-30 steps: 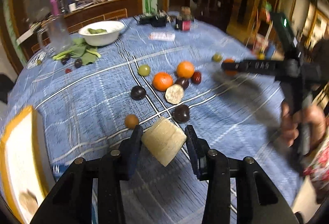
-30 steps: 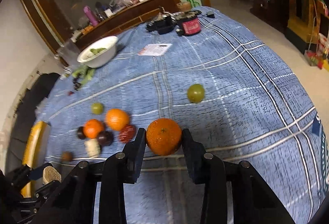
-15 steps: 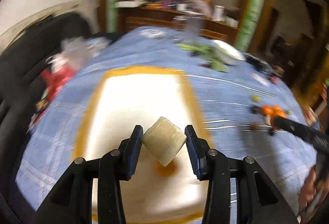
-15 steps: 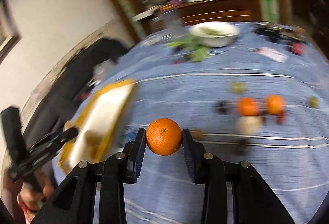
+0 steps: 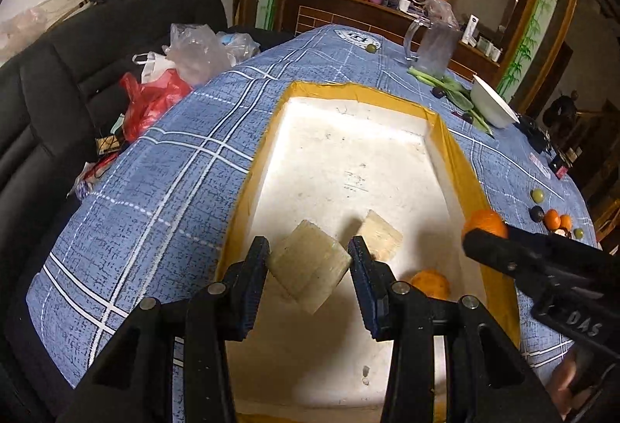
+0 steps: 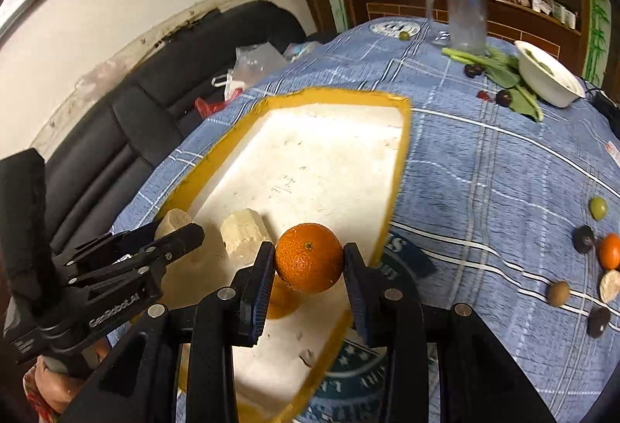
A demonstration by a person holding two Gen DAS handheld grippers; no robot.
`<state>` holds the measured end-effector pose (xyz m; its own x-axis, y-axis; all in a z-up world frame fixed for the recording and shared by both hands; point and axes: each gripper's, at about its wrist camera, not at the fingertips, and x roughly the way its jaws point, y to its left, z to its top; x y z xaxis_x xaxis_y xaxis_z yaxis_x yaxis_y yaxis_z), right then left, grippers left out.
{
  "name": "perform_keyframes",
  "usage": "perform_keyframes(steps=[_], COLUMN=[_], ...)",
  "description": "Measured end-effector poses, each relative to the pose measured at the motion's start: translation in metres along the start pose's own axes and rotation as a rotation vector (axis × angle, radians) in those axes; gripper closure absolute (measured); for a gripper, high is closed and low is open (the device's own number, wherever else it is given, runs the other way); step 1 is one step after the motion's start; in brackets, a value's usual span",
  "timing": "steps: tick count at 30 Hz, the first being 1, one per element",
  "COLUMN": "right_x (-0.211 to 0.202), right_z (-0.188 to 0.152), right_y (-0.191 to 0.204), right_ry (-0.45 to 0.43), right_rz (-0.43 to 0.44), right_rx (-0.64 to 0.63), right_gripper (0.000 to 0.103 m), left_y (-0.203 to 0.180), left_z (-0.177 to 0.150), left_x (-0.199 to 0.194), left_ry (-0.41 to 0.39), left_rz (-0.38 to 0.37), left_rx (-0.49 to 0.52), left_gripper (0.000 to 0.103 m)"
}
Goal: Organize fruits
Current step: 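Carry the cube and orange into the foam tray and open both tools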
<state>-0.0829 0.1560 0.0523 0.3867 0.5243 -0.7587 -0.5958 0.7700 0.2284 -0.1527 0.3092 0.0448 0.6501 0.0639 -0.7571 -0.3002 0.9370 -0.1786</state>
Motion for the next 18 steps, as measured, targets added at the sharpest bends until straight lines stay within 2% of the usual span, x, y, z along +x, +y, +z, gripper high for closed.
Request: perform_keyframes(steps=[2,3,4,6,13,18], right_x=[0.006,0.007,0.008,0.005,-0.031,-0.078], right_z=[0.000,0.000,0.001,0.004,0.005,-0.021], right_y=[0.005,0.006,0.008,0.009,0.007,-0.036], right_ry=[0.002,0.002,-0.002,-0.021,-0.101,-0.144], right_rz=[-0.019,-0.027,-0.032,-0.028,-0.068,-0.116], right_rx=[-0.020,-0.028,-0.033,-0.031,-0.042,0.030], right_gripper=[0.063,0.056,0.043,0.031,0.031,0.027], left_y=[0.005,0.006,0.006,0.006,0.001,-0.019], left_z=[0.001,0.002,0.002,0.003,0.009,0.010], left_x=[-0.001,-0.004,-0.007,-0.014,-0.041,-0.065], left_ry=[-0.006,-0.011,-0.022,-0.044,-0.093,-0.136], left_rz=[-0.011,-0.020,-0.016,-0.020,-0.008,-0.041], left_rx=[-0.019,-0.027,-0.030,-0.030,-0.040,-0.010], left_gripper=[0.057,0.049,0.045,0.042,0.034,0.029])
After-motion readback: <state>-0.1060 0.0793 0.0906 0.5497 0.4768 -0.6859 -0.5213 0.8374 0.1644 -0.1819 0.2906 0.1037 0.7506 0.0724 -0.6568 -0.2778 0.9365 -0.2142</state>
